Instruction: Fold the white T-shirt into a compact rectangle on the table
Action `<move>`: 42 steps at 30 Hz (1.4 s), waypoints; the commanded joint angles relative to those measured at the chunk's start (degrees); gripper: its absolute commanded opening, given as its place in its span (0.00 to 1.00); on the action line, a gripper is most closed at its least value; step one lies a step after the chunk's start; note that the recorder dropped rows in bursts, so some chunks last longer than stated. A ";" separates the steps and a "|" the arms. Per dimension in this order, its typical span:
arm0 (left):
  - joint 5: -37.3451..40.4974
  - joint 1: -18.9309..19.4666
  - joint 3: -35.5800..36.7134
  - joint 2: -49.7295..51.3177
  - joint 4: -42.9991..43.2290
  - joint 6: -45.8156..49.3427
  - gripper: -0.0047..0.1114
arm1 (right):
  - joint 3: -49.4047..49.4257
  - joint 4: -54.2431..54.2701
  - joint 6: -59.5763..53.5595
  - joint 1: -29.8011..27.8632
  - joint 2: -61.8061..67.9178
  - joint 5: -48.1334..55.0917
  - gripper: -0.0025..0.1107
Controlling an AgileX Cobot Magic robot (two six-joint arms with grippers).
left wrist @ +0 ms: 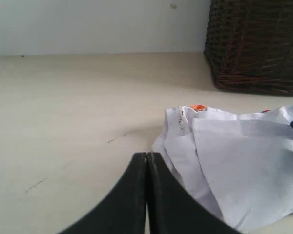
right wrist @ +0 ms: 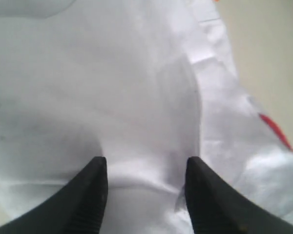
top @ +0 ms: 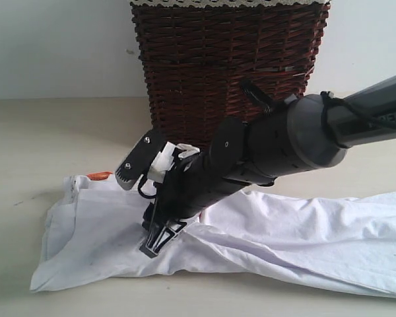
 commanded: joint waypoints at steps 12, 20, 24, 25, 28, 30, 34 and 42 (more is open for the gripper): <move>-0.44 0.15 0.14 -0.31 0.20 -0.30 0.04 | -0.14 -3.94 0.17 -0.97 -10.64 4.75 0.45; -0.44 0.15 0.14 -0.31 0.20 -0.30 0.04 | 1.67 -34.95 28.81 -10.20 -9.92 17.29 0.45; -0.44 0.15 0.14 -0.31 0.20 -0.30 0.04 | 4.56 -41.71 34.12 -15.53 -8.80 18.55 0.45; -0.44 0.15 0.14 -0.31 0.20 -0.30 0.04 | 5.18 -41.69 34.12 -16.28 -8.76 18.55 0.45; -0.44 0.15 0.14 -0.31 0.20 -0.30 0.04 | 7.31 -41.84 34.04 -18.28 -8.28 17.88 0.45; -0.44 0.15 0.14 -0.31 0.20 -0.30 0.04 | 8.49 -42.59 34.04 -19.33 -7.54 15.88 0.45; -0.44 0.15 0.14 -0.31 0.20 -0.30 0.04 | 9.04 -43.76 34.50 -21.06 -5.57 13.22 0.45; -0.44 0.15 0.14 -0.31 0.20 -0.30 0.04 | 9.04 -45.02 34.60 -21.62 -5.52 12.36 0.45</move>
